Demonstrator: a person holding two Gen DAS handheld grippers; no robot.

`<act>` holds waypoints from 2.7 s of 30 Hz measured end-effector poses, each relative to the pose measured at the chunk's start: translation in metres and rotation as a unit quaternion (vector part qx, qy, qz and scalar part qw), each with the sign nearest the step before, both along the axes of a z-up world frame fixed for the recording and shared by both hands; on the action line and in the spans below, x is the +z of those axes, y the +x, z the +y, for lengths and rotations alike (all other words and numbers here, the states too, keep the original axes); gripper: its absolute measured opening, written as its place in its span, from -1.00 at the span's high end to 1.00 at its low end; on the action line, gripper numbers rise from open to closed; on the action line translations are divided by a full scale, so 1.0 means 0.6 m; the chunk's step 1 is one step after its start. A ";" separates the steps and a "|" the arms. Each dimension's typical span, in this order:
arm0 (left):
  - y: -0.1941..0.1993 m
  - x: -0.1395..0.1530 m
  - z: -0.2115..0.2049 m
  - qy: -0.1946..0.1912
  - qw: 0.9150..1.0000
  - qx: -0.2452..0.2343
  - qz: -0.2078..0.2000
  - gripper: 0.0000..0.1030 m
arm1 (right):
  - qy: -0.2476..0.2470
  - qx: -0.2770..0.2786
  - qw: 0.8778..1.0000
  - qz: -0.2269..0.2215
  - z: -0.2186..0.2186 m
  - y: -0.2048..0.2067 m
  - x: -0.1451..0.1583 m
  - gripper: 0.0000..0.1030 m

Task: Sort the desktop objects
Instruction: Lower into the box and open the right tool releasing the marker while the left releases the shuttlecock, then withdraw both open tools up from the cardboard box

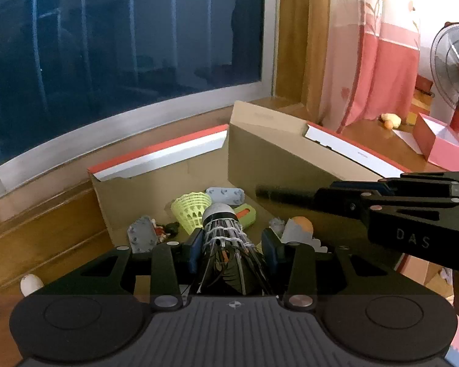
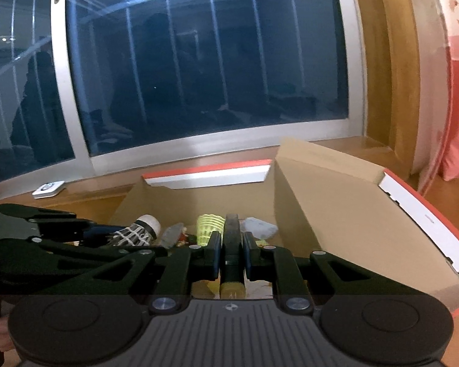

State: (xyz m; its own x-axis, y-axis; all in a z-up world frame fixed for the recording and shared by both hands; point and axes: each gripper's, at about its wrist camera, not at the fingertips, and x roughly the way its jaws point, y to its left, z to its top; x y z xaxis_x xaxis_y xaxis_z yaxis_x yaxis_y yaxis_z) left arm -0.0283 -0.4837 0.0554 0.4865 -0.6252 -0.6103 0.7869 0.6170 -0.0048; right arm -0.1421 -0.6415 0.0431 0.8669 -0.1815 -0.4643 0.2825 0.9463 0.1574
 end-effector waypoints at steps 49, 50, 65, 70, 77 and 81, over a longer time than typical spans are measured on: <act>-0.017 0.023 0.036 0.033 0.998 0.041 0.028 -1.00 | 0.032 -0.031 0.997 0.060 0.005 -0.043 0.041 -0.54; -0.017 0.023 0.040 0.032 0.998 0.044 0.029 -1.00 | 0.031 -0.034 0.997 0.064 0.007 -0.045 0.040 -0.55; -0.025 0.033 0.081 0.026 0.997 0.039 0.057 -1.00 | 0.067 -0.021 0.986 0.152 0.056 -0.065 0.043 -0.69; -0.032 0.033 0.084 0.030 0.997 0.037 0.053 -1.00 | 0.070 -0.020 0.982 0.176 0.072 -0.060 0.030 -0.70; -0.038 0.030 0.092 0.025 0.998 0.033 0.056 -1.00 | 0.086 -0.027 0.980 0.180 0.077 -0.059 0.019 -0.70; -0.040 0.030 0.094 0.029 0.997 0.034 0.056 -1.00 | 0.086 -0.026 0.980 0.180 0.081 -0.059 0.017 -0.70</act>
